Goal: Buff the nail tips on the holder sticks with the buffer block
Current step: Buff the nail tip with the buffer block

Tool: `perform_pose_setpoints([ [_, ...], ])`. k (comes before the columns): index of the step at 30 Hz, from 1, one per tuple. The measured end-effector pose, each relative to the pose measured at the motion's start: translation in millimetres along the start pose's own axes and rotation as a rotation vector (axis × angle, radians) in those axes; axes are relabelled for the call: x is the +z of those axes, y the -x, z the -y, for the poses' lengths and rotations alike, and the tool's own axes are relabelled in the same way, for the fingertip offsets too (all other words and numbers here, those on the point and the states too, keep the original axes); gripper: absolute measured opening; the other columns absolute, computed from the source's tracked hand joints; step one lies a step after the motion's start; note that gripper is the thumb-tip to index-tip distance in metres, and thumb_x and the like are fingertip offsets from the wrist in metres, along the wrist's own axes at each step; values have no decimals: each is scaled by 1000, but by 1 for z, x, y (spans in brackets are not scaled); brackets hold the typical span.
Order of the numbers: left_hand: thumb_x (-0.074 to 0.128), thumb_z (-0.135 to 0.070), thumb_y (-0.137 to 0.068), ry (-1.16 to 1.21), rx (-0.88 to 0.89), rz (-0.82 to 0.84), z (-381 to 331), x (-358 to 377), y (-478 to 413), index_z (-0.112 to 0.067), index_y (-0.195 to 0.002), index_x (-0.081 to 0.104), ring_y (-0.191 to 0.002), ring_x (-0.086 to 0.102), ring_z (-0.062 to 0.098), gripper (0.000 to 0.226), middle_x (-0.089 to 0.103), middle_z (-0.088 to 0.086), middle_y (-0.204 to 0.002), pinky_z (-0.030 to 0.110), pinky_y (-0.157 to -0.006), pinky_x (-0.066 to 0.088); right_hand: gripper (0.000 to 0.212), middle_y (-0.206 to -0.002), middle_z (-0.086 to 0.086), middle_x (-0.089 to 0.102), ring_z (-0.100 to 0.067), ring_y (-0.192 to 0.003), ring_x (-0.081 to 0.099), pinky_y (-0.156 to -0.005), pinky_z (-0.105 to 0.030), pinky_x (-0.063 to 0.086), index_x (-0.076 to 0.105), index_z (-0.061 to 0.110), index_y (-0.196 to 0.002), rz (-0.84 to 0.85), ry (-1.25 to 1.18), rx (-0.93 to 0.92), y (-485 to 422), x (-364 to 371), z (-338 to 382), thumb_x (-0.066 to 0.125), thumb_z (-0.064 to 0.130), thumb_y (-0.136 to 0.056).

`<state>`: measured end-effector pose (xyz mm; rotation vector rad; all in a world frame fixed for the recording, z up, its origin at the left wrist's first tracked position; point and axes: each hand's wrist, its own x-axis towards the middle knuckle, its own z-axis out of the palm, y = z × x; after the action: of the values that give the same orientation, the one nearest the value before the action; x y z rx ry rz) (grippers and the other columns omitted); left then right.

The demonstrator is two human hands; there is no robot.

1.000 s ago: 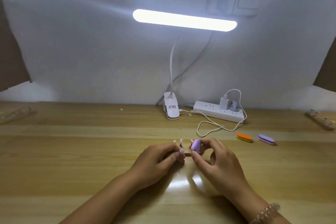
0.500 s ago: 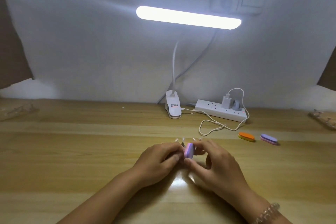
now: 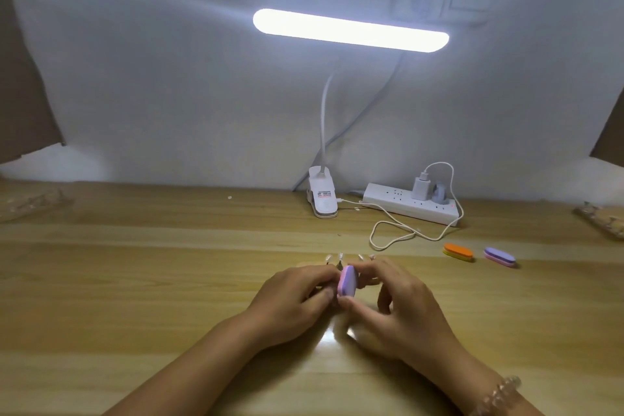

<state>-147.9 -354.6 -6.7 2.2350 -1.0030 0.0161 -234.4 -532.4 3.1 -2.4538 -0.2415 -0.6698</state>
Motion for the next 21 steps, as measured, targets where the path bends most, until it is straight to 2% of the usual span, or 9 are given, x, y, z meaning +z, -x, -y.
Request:
perform_pose_setpoints([
  [2,44,-36,-95,-9,-5,-12,0,1,-1,-28,-100,64,-91,58,14,22,67,-13,-96,42,-81,48,32,-94,22,60,12,-83,56,-64,-16,42,64,33,-105,-28,8,38,-2,-1,-3,79,34,-77],
  [6,39,-38,-89,-10,-7,9,-2,0,0,-30,-110,66,-98,60,15,35,68,-12,-106,41,-84,49,34,-96,22,59,16,-71,48,-57,-11,36,61,36,-107,6,88,-46,3,2,2,72,40,-76],
  [8,41,-38,-92,-7,-7,-3,-1,0,0,-28,-106,65,-95,60,14,30,68,-11,-101,42,-82,48,29,-93,22,62,12,-79,56,-61,-14,40,61,40,-100,-13,-7,5,-1,0,-1,78,37,-76],
  [10,46,-36,-96,-6,-6,-17,-1,1,0,-26,-102,65,-91,59,14,22,67,-11,-96,43,-81,48,29,-92,24,61,11,-82,57,-63,-16,41,61,41,-98,-30,3,49,-3,-1,-4,79,37,-76],
  [13,41,-38,-91,2,-18,-6,-2,0,0,-25,-104,66,-91,59,16,31,68,-10,-97,42,-81,48,30,-94,22,58,15,-76,50,-59,-16,42,61,37,-105,-1,95,-27,2,4,0,68,45,-76],
  [18,53,-27,-99,67,-11,-32,-1,0,-1,-28,-99,68,-90,62,12,16,69,-15,-89,42,-82,49,30,-89,23,57,10,-83,56,-64,-23,45,57,37,-93,-49,74,74,-2,1,-6,79,42,-73],
  [21,52,-28,-96,87,-6,-37,-1,-2,-1,-28,-101,71,-86,61,11,20,68,-17,-87,42,-79,50,35,-92,19,50,-4,-73,55,-55,-29,48,49,35,-95,0,186,-13,3,5,1,69,54,-73],
])
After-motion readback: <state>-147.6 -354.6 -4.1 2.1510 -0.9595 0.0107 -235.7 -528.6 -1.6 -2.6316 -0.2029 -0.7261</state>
